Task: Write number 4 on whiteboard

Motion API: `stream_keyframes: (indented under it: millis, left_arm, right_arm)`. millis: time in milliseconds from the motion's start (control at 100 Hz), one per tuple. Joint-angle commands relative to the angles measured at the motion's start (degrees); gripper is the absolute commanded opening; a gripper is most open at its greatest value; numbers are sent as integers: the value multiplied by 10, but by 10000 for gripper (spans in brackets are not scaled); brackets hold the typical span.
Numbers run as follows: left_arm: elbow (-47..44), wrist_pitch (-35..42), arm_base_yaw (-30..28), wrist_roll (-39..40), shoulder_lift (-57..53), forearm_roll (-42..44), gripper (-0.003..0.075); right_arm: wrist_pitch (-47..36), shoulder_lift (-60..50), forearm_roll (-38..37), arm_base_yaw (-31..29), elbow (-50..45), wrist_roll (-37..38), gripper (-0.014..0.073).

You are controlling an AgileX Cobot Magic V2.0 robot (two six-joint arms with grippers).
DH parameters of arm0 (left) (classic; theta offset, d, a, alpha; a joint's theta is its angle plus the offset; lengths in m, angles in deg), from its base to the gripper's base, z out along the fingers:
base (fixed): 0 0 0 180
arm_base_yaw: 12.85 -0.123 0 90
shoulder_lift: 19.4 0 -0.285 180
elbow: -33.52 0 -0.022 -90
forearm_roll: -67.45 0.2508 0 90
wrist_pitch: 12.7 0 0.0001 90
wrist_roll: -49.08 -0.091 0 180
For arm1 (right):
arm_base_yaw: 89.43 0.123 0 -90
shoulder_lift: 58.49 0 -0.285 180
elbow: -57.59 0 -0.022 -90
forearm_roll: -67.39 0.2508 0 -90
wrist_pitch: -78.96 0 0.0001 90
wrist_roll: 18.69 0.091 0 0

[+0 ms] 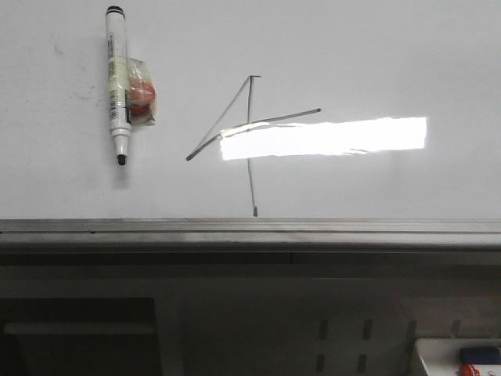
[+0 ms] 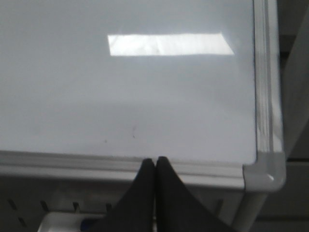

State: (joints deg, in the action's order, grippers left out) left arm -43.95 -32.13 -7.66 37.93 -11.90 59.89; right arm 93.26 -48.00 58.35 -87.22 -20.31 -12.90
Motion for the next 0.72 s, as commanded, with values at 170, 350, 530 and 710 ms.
stream_keyframes:
  millis: [170, 350, 530, 710]
  left_arm:
    - [-19, 32, -1, 4, -15, -1, -20]
    - [-19, 32, -1, 4, -15, -1, -20]
    - [-19, 32, -1, 4, -15, -1, -20]
    - [-19, 32, -1, 4, -15, -1, -20]
  right_arm:
    - [42, -40, -7, -4, -13, 4, -64]
    - [40, -41, -7, -4, -13, 4, -64]
    - [40, -41, -7, -4, -13, 4, -64]
    - [41, -41, -7, -4, -13, 4, -64]
